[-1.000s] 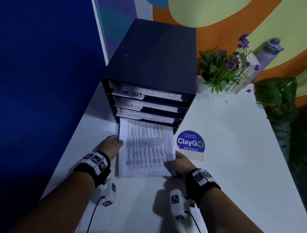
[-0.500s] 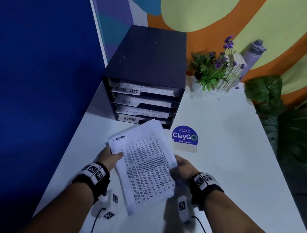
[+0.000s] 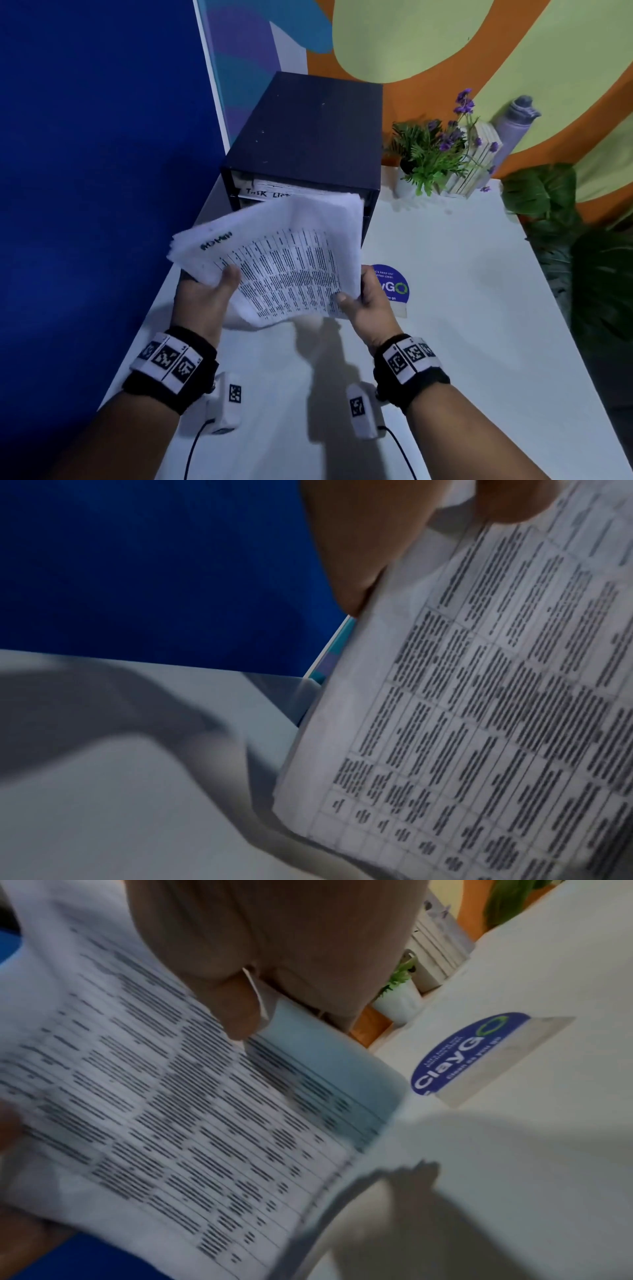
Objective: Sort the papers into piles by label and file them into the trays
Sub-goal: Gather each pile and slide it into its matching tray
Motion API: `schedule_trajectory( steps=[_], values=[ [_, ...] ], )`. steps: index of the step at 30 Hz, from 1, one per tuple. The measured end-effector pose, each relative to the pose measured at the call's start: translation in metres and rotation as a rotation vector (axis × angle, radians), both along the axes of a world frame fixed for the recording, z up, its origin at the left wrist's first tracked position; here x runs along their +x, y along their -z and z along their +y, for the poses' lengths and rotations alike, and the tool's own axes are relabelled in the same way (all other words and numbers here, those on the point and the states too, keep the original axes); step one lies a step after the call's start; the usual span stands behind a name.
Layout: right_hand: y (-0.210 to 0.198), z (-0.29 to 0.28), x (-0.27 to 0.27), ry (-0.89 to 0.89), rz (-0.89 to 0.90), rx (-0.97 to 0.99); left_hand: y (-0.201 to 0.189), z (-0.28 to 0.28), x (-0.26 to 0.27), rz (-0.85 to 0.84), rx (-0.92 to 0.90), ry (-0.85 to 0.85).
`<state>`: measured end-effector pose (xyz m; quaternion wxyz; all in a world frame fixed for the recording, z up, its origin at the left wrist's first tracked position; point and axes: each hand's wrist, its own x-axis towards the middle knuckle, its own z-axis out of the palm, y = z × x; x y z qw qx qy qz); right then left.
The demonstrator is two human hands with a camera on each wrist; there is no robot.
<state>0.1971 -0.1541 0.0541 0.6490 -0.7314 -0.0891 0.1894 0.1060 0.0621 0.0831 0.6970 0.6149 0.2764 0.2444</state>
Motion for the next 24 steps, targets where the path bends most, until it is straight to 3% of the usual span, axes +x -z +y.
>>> schedule_trajectory(
  steps=[5, 9, 14, 20, 24],
  values=[
    [-0.007, 0.011, -0.003, 0.036, 0.013, 0.179, 0.019, 0.001, -0.002, 0.049, 0.040, 0.018],
    [-0.003, 0.012, -0.003, 0.014, 0.010, 0.134, 0.040, 0.000, -0.004, 0.157, 0.069, 0.122],
    [0.002, 0.017, 0.007, 0.101, -0.027, 0.109, 0.048, 0.005, -0.001, 0.292, 0.159, 0.126],
    [0.045, 0.029, 0.009, 0.211, 0.245, -0.135, 0.077, 0.020, -0.014, 0.626, 0.113, 0.315],
    [0.064, 0.031, 0.010, 0.278, 0.376, -0.218, 0.090, 0.025, -0.026, 0.692, -0.031, 0.425]
  ],
)
